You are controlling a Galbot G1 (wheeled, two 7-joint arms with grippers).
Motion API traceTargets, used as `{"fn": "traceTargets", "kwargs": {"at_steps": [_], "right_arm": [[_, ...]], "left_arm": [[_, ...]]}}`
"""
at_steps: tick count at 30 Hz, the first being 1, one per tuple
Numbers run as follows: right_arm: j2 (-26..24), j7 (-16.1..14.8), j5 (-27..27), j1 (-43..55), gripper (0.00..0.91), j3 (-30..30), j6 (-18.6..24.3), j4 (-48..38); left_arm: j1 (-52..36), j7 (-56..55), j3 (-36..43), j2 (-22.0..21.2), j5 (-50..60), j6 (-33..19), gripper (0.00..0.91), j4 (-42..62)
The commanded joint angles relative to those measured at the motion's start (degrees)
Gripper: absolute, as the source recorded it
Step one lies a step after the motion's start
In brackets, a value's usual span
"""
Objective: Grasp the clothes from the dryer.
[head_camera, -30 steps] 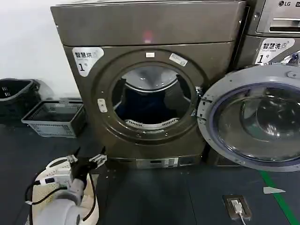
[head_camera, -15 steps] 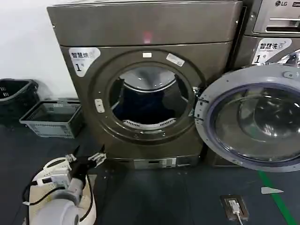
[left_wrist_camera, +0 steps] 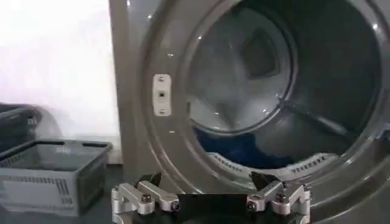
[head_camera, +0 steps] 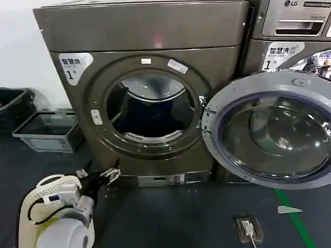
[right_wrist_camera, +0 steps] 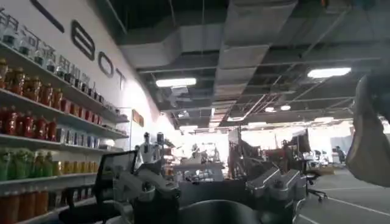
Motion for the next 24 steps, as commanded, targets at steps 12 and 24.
{"fn": "traceTargets", "kwargs": {"at_steps": [12, 24], "right_arm": [[0.12, 0.26, -0.04, 0.01, 0.907, -0.30, 0.39, -0.36], [0.33, 1.96, -0.01, 0.08, 0.907, -1.01, 3.18, -0.65]], "left_arm": [[0.71, 0.83, 0.12, -0.20, 0.32, 2.81, 0.907, -0.52], [1.66, 1.74, 0.34, -0.15, 2.15, 2.81, 0.907, -0.98]]}}
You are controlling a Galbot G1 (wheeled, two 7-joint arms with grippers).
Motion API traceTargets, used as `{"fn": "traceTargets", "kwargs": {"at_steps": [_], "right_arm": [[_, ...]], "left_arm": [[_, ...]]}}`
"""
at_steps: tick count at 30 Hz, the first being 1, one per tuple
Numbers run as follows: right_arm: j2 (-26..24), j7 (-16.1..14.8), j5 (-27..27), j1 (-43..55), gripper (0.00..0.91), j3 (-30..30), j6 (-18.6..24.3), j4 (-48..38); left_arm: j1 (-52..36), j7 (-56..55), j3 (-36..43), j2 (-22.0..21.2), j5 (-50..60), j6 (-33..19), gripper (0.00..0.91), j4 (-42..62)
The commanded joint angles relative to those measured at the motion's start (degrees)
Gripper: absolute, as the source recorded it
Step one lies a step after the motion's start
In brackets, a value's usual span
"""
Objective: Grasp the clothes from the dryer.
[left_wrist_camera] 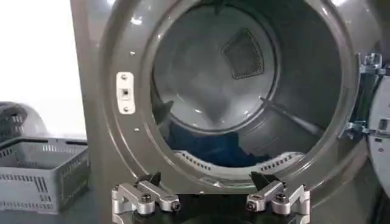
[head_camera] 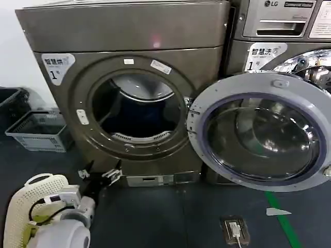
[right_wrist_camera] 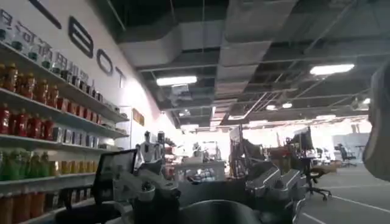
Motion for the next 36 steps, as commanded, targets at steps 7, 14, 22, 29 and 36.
{"fn": "traceTargets", "kwargs": {"at_steps": [7, 14, 22, 29, 36], "right_arm": [[0.00, 3.80, 1.45, -0.47, 0.907, 0.38, 3.20, -0.48], [0.29, 4.41, 2.89, -0.71, 0.907, 0.30, 4.50, -0.11], [0.57, 4.36, 3.81, -1.12, 0.907, 0.33, 4.58, 0.31], [0.77, 4.60, 3.86, -0.79, 0.907, -0.08, 4.59, 0.74], [1.01, 4.68, 3.88, -0.54, 0.907, -0.08, 4.66, 0.85]], "left_arm": [[-0.03, 0.21, 0.32, 0.21, 0.97, 2.81, 0.907, 0.03], [-0.12, 0.20, 0.15, 0.34, 1.15, 2.81, 0.907, 0.05], [-0.88, 0.09, 0.30, 0.57, 1.31, 2.81, 0.907, 0.88], [-1.12, -0.02, 0.50, 0.79, 1.35, 2.81, 0.907, 1.30], [-1.15, -0.05, 0.42, 0.82, 1.54, 2.81, 0.907, 1.70]]}}
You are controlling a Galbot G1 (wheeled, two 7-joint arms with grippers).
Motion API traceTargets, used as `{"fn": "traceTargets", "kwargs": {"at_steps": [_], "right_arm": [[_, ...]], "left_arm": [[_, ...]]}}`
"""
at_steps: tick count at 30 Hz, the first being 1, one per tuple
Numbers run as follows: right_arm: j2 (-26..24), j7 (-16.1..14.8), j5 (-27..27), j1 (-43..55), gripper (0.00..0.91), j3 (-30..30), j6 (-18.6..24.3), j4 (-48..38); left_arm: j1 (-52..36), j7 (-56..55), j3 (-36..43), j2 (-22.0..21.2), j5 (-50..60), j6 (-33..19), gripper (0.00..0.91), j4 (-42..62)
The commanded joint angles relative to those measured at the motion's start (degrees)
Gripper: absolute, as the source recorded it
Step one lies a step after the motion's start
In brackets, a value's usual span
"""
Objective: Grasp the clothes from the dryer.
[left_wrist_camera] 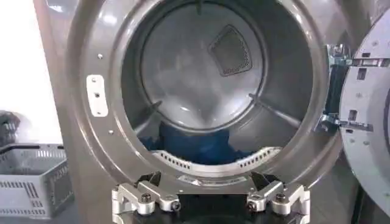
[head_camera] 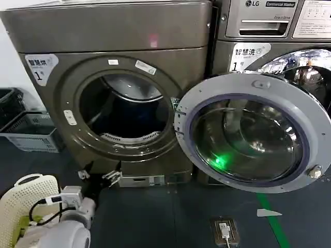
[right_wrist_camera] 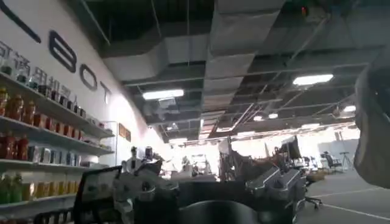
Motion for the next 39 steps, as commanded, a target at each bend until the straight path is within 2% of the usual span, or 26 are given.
{"fn": "traceTargets", "kwargs": {"at_steps": [1, 39], "right_arm": [[0.15, 0.14, 0.23, 0.01, 0.907, 0.06, 0.19, 0.07], [1.30, 0.02, -0.03, 0.02, 0.907, -0.25, 0.86, -0.49]], "left_arm": [[-0.03, 0.01, -0.02, 0.03, 0.01, 2.81, 0.907, 0.02], [0.26, 0.00, -0.38, -0.33, 0.46, 2.81, 0.907, 0.40]]}}
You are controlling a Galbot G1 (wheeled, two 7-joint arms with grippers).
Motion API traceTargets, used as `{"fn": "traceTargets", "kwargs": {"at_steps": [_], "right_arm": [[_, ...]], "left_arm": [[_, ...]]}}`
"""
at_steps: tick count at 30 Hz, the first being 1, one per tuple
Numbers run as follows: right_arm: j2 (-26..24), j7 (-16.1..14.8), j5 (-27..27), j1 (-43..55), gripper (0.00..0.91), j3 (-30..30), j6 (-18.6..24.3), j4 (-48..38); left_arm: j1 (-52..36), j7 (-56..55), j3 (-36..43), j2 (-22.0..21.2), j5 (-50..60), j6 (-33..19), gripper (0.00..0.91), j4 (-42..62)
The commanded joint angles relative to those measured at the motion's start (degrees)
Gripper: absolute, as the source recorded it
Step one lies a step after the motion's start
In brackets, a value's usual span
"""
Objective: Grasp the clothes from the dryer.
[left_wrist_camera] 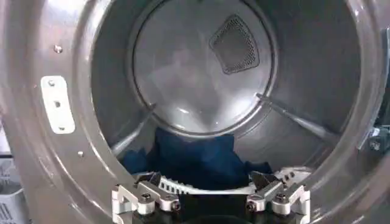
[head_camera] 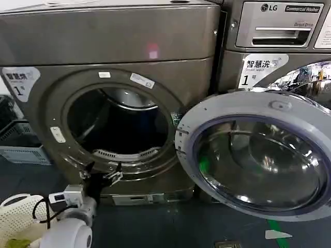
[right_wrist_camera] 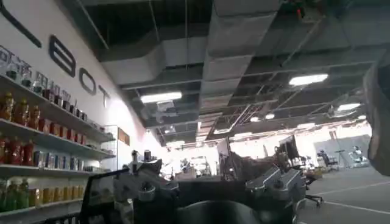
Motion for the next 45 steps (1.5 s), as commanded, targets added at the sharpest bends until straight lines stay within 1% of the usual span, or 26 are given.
{"fn": "traceTargets", "kwargs": {"at_steps": [1, 37, 39, 45], "right_arm": [[0.09, -0.05, -0.03, -0.13, 0.907, 0.01, 0.07, -0.11], [0.31, -0.01, -0.30, -0.24, 0.907, -0.82, 0.38, -0.07], [0.25, 0.18, -0.27, -0.24, 0.907, -1.17, 1.77, -0.23], [0.20, 0.07, -0.31, -0.32, 0.907, -1.18, 2.33, -0.27]], "left_arm": [[0.05, -0.02, -0.04, -0.02, 0.04, 2.81, 0.907, -0.06], [0.44, -0.41, -0.38, 0.06, 0.32, 2.81, 0.907, -0.39], [0.27, -0.51, -0.54, 0.10, 0.31, 2.81, 0.907, -0.30], [-0.85, -0.68, -1.11, 0.03, 0.62, 2.81, 0.907, 1.10]]}}
